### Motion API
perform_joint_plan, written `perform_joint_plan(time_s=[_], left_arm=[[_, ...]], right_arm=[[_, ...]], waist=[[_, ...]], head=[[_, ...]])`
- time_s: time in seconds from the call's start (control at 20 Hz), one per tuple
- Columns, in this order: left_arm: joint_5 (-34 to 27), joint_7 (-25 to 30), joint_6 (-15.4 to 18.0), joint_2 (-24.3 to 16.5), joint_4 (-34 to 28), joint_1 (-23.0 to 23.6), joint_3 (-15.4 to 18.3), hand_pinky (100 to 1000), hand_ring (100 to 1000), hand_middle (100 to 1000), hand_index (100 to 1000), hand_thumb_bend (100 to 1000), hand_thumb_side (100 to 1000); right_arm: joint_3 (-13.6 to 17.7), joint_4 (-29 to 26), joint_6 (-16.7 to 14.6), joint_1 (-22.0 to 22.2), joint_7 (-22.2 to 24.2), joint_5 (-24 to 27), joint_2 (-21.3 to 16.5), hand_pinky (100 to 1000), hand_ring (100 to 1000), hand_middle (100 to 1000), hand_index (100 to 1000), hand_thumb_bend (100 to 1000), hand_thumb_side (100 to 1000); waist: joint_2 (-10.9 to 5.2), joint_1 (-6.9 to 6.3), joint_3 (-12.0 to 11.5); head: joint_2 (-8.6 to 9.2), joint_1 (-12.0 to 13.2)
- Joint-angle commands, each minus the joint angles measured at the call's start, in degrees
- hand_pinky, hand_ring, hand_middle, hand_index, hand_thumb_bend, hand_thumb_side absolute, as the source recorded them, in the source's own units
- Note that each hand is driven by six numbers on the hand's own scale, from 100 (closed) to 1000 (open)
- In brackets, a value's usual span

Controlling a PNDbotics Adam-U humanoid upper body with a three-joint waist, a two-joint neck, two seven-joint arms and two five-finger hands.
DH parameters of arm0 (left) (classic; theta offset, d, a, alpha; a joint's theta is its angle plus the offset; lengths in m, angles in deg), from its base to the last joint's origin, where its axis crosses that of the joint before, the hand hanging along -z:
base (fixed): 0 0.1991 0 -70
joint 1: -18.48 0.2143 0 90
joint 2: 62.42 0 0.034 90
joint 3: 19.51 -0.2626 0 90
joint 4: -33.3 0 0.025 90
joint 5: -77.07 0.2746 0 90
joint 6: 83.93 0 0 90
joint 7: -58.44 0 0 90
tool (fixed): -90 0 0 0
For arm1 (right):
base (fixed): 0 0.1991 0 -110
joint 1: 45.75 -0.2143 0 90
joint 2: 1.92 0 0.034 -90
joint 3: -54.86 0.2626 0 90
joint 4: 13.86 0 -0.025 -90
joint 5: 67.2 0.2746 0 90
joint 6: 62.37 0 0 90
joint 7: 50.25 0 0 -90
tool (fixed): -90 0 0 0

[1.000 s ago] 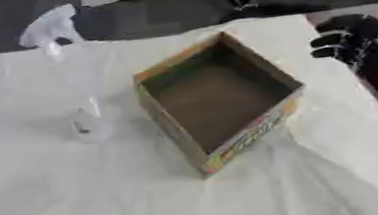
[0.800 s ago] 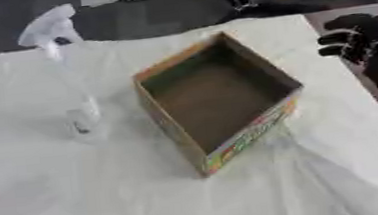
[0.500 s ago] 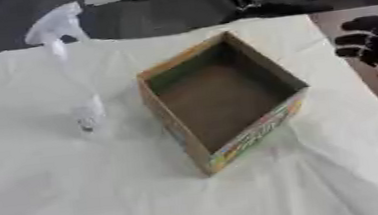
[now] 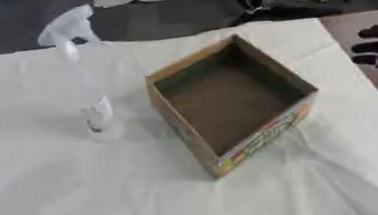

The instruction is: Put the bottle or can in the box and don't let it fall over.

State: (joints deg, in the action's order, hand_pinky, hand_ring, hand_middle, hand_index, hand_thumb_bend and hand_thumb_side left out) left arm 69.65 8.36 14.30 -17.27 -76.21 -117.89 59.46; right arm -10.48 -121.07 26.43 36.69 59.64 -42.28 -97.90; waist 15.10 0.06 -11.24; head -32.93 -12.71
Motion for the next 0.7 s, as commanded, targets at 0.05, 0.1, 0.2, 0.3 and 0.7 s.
perform_joint_plan(time_s=[0.05,0.1,0.2,0.3,0.7], left_arm=[[0.61,0.34,-0.10,0.75,2.81,-3.08,-0.93,861,949,804,891,100,493],[0.81,0.40,-0.16,1.43,3.88,-4.13,-1.34,861,950,804,892,100,482],[1.10,0.57,-0.23,2.83,5.78,-6.12,-2.06,862,951,805,894,100,515],[1.27,0.86,-0.11,4.05,7.38,-7.80,-2.72,863,954,806,898,100,541],[2.18,2.41,-0.02,9.04,14.12,-13.81,-4.65,868,962,806,902,100,568]], right_arm=[[0.30,-0.42,0.21,-0.60,0.10,-0.32,-1.16,790,778,782,776,100,652],[0.24,-0.38,0.27,-0.63,0.17,-0.34,-1.17,790,778,782,776,100,653],[0.14,-0.25,0.40,-0.66,0.35,-0.46,-1.11,790,778,782,776,100,656],[0.05,-0.14,0.56,-0.69,0.57,-0.66,-0.97,790,777,781,775,100,659],[-0.35,-0.01,0.57,-0.91,1.24,-0.81,-0.89,790,775,780,775,100,660]], waist=[[-1.02,-0.20,0.15],[-1.03,-0.23,0.18],[-1.03,-0.28,0.22],[-0.99,-0.33,0.26],[-0.90,-0.24,0.81]], head=[[1.08,0.18],[1.15,0.21],[1.34,0.25],[1.52,0.24],[2.89,0.79]])
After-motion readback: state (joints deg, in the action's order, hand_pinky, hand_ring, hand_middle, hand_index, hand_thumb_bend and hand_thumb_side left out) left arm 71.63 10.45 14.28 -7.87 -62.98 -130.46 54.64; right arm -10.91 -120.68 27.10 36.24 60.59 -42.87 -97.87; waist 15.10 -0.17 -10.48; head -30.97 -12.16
